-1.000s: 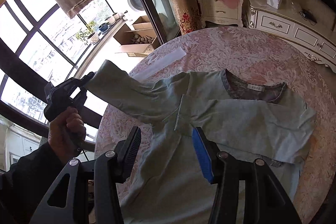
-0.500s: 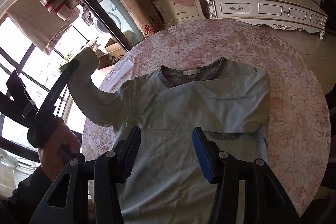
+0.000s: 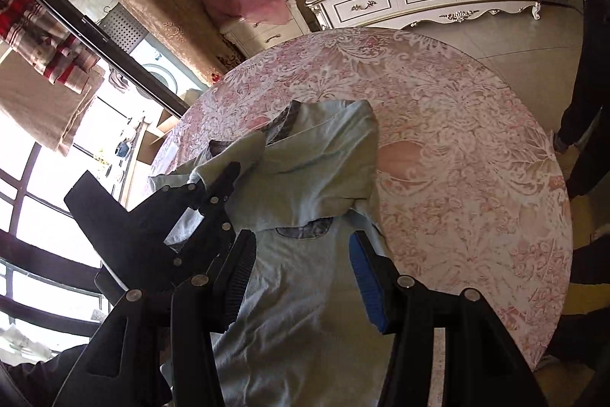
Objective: Fold clothes
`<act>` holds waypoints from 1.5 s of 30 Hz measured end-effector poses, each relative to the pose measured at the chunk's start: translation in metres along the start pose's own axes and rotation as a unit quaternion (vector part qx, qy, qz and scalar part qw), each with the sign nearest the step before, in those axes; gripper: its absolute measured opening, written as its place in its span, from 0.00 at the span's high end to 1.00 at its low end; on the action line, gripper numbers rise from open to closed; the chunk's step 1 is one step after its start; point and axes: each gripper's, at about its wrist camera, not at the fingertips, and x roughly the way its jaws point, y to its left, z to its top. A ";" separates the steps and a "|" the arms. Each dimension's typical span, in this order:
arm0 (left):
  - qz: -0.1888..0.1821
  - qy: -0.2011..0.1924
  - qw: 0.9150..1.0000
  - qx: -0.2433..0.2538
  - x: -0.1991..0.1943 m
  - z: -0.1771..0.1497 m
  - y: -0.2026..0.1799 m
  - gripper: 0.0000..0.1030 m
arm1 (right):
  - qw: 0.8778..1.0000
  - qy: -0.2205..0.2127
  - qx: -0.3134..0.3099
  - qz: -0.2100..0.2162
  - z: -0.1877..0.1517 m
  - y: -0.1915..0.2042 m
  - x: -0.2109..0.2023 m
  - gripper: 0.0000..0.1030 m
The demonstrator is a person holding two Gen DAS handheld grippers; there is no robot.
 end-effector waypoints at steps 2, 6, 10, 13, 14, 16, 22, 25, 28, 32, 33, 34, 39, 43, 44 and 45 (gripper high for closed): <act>0.007 0.032 0.997 0.064 0.016 -0.004 -0.025 0.93 | 1.000 0.001 0.006 -0.001 -0.001 -0.007 -0.002 0.49; 0.030 0.028 0.989 0.145 0.012 -0.017 -0.052 0.92 | 1.000 0.011 0.021 -0.017 0.000 -0.020 0.000 0.48; 0.006 -0.007 0.988 0.152 -0.003 -0.024 -0.051 0.90 | 0.999 0.000 0.024 -0.036 0.006 -0.029 -0.003 0.48; 0.014 -0.007 0.978 0.210 -0.004 -0.035 -0.064 0.79 | 0.999 -0.004 0.016 -0.043 0.023 -0.029 -0.001 0.48; 0.022 0.001 0.973 0.229 -0.001 -0.039 -0.069 0.79 | 0.999 -0.005 0.013 -0.044 0.029 -0.028 0.000 0.48; 0.022 -0.004 0.973 0.228 -0.005 -0.039 -0.068 0.78 | 0.999 0.018 0.001 -0.029 0.044 -0.023 0.013 0.43; 0.055 0.000 0.971 0.231 -0.010 -0.038 -0.067 0.70 | 0.986 0.122 -0.116 -0.005 0.077 0.054 0.071 0.43; 0.055 0.002 0.970 0.236 -0.009 -0.039 -0.070 0.69 | 0.965 0.184 -0.188 -0.018 0.083 0.105 0.099 0.43; 0.056 0.004 0.970 0.238 -0.007 -0.038 -0.073 0.69 | 0.936 0.230 -0.255 -0.078 0.080 0.143 0.130 0.44; 0.058 0.007 0.971 0.231 -0.006 -0.037 -0.075 0.69 | 0.890 0.301 -0.311 -0.146 0.063 0.161 0.176 0.44; 0.057 0.008 0.972 0.229 -0.006 -0.036 -0.076 0.69 | 0.880 0.315 -0.319 -0.158 0.058 0.163 0.185 0.44; 0.058 0.009 0.972 0.228 -0.005 -0.035 -0.076 0.69 | 0.872 0.327 -0.326 -0.166 0.054 0.164 0.191 0.44; 0.057 0.011 0.974 0.217 -0.003 -0.033 -0.072 0.69 | 0.838 0.340 -0.361 -0.226 0.041 0.170 0.210 0.44; 0.055 0.014 0.976 0.212 0.000 -0.032 -0.069 0.69 | 0.826 0.353 -0.361 -0.249 0.037 0.163 0.216 0.77; 0.055 0.015 0.976 0.210 -0.002 -0.034 -0.066 0.69 | 0.827 0.356 -0.358 -0.248 0.037 0.161 0.216 0.89; 0.054 0.015 0.977 0.208 -0.002 -0.037 -0.063 0.69 | 0.829 0.353 -0.355 -0.247 0.038 0.160 0.214 0.93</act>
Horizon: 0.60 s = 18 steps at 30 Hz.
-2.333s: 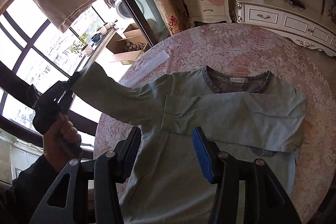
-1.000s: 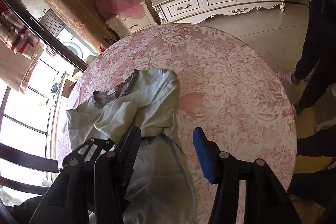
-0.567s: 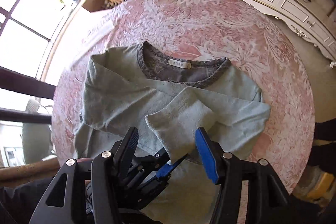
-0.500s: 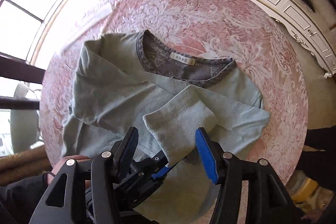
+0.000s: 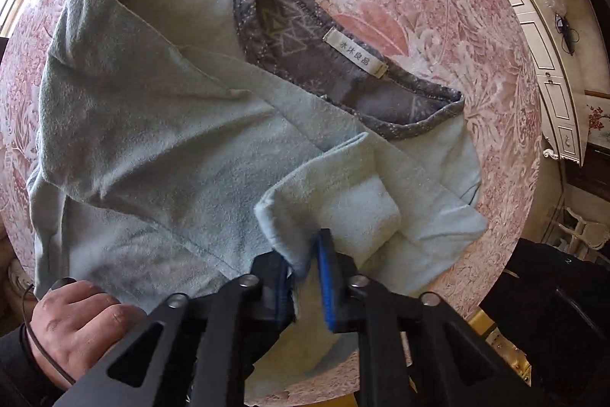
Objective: Fold clothes
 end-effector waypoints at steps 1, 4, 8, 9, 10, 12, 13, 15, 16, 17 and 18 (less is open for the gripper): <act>-0.001 0.000 1.000 -0.002 0.000 0.000 0.001 0.69 | 1.000 -0.003 0.003 0.002 -0.001 -0.002 -0.002 0.96; -0.004 0.002 1.000 -0.009 0.002 -0.001 0.003 0.69 | 1.000 -0.011 0.014 0.025 -0.009 -0.012 -0.007 0.97; -0.010 0.007 1.000 -0.022 0.001 -0.006 0.009 0.69 | 0.996 -0.027 0.047 0.067 -0.026 -0.036 -0.012 0.97; -0.012 0.009 1.000 -0.026 0.000 -0.009 0.011 0.69 | 0.995 -0.032 0.057 0.080 -0.031 -0.043 -0.013 0.97; -0.013 0.012 0.999 -0.031 -0.001 -0.012 0.014 0.67 | 0.992 -0.041 0.070 0.099 -0.037 -0.050 -0.014 0.97; -0.018 0.019 0.998 -0.051 -0.005 -0.025 0.023 0.63 | 0.984 -0.064 0.097 0.135 -0.050 -0.065 -0.015 0.97; -0.018 0.024 0.998 -0.062 -0.006 -0.034 0.028 0.61 | 0.979 -0.078 0.111 0.150 -0.057 -0.072 -0.015 0.97; -0.012 0.035 0.995 -0.087 -0.008 -0.052 0.041 0.61 | 0.970 -0.105 0.136 0.174 -0.071 -0.084 -0.013 0.97; -0.007 0.044 0.994 -0.100 -0.010 -0.062 0.047 0.61 | 0.964 -0.116 0.149 0.185 -0.078 -0.089 -0.011 0.97; 0.000 0.053 0.993 -0.109 -0.009 -0.071 0.052 0.61 | 0.959 -0.127 0.161 0.196 -0.085 -0.093 -0.009 0.97; 0.007 0.061 0.991 -0.118 -0.008 -0.080 0.058 0.60 | 0.954 -0.138 0.171 0.205 -0.091 -0.095 -0.007 0.97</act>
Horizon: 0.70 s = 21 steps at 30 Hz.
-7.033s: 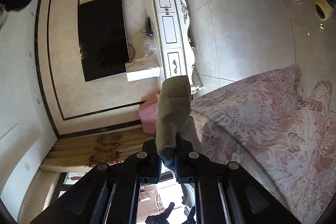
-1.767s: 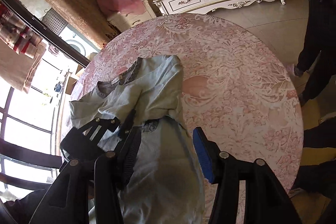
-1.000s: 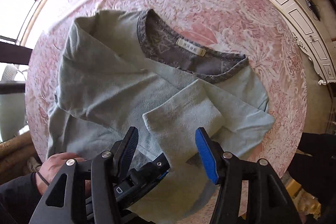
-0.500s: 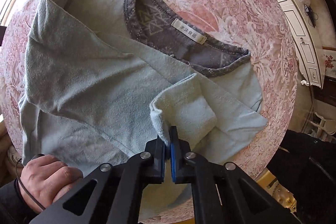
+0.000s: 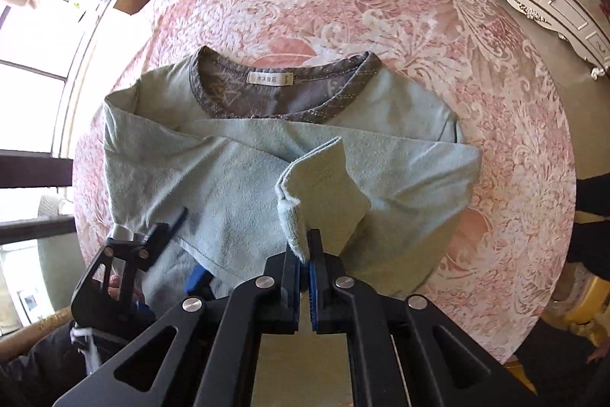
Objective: Fold clothes
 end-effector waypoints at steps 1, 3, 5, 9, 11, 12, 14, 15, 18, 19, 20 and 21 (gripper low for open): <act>0.007 0.008 1.000 -0.009 0.003 -0.007 0.007 0.56 | 1.000 -0.012 0.009 0.010 -0.005 -0.004 -0.002 0.97; 0.016 0.018 1.000 -0.020 0.008 -0.015 0.017 0.49 | 0.999 -0.035 0.020 0.026 -0.009 -0.006 -0.006 0.97; 0.022 0.012 0.999 -0.033 0.005 -0.021 0.026 0.49 | 0.997 -0.055 0.030 0.042 -0.009 -0.006 -0.012 0.97; 0.018 -0.012 0.998 -0.062 -0.009 -0.031 0.042 0.48 | 0.995 -0.079 0.042 0.049 -0.001 0.002 -0.017 0.97; 0.010 -0.020 0.997 -0.080 -0.014 -0.037 0.052 0.48 | 0.993 -0.090 0.051 0.052 -0.001 0.000 -0.018 0.97; 0.007 -0.023 0.996 -0.089 -0.015 -0.040 0.057 0.48 | 0.992 -0.096 0.057 0.053 -0.001 -0.002 -0.018 0.97; 0.007 -0.017 0.995 -0.098 -0.015 -0.046 0.064 0.46 | 0.990 -0.107 0.070 0.056 -0.002 -0.006 -0.018 0.97; 0.009 -0.010 0.995 -0.102 -0.014 -0.050 0.067 0.46 | 0.989 -0.107 0.077 0.060 -0.002 -0.009 -0.015 0.97; 0.013 0.017 0.992 -0.123 -0.006 -0.063 0.075 0.46 | 0.987 -0.114 0.094 0.057 -0.003 -0.017 -0.006 0.97; 0.015 0.027 0.991 -0.131 -0.003 -0.067 0.078 0.46 | 0.986 -0.120 0.098 0.056 -0.006 -0.019 -0.006 0.97; 0.018 0.036 0.989 -0.140 0.000 -0.071 0.081 0.46 | 0.985 -0.130 0.101 0.056 -0.009 -0.020 -0.006 0.97; 0.021 0.044 0.987 -0.152 0.003 -0.075 0.085 0.46 | 0.983 -0.144 0.103 0.056 -0.013 -0.021 -0.008 0.97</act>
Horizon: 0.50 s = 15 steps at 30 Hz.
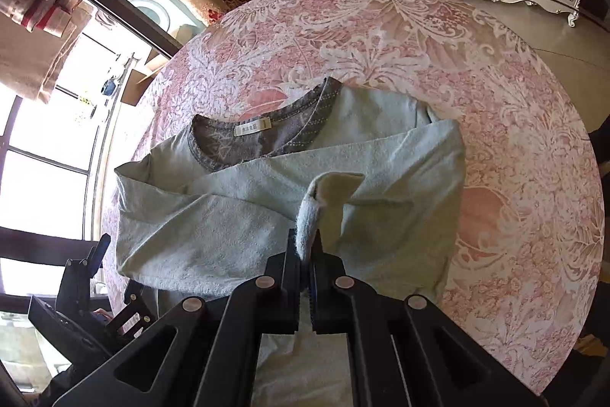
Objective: Fold clothes
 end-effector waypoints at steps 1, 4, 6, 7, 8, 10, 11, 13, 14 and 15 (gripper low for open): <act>0.003 0.008 1.000 -0.012 0.002 -0.004 0.005 0.46 | 1.000 -0.017 0.001 0.005 -0.003 -0.001 -0.004 0.97; 0.007 0.026 0.999 -0.039 0.009 -0.013 0.011 0.46 | 0.996 -0.083 -0.003 0.033 -0.016 -0.004 -0.018 0.97; 0.009 0.033 0.998 -0.051 0.012 -0.017 0.012 0.46 | 0.992 -0.112 -0.029 0.055 -0.020 0.004 -0.024 0.97; 0.009 0.037 0.998 -0.058 0.014 -0.019 0.013 0.46 | 0.989 -0.124 -0.046 0.062 -0.020 0.011 -0.026 0.97; 0.008 0.041 0.997 -0.068 0.016 -0.020 0.015 0.46 | 0.987 -0.135 -0.057 0.064 -0.015 0.018 -0.030 0.97; 0.002 0.052 0.993 -0.103 0.020 -0.024 0.023 0.46 | 0.982 -0.156 -0.079 0.067 -0.007 0.031 -0.036 0.97; -0.003 0.058 0.990 -0.128 0.023 -0.026 0.028 0.46 | 0.979 -0.167 -0.090 0.068 -0.002 0.038 -0.039 0.97; -0.016 0.070 0.982 -0.175 0.028 -0.031 0.039 0.45 | 0.975 -0.182 -0.105 0.066 0.001 0.044 -0.041 0.97; -0.021 0.074 0.979 -0.190 0.028 -0.033 0.042 0.42 | 0.976 -0.183 -0.100 0.056 -0.002 0.039 -0.036 0.97; -0.025 0.078 0.976 -0.203 0.029 -0.034 0.044 0.42 | 0.978 -0.182 -0.093 0.044 -0.006 0.033 -0.029 0.97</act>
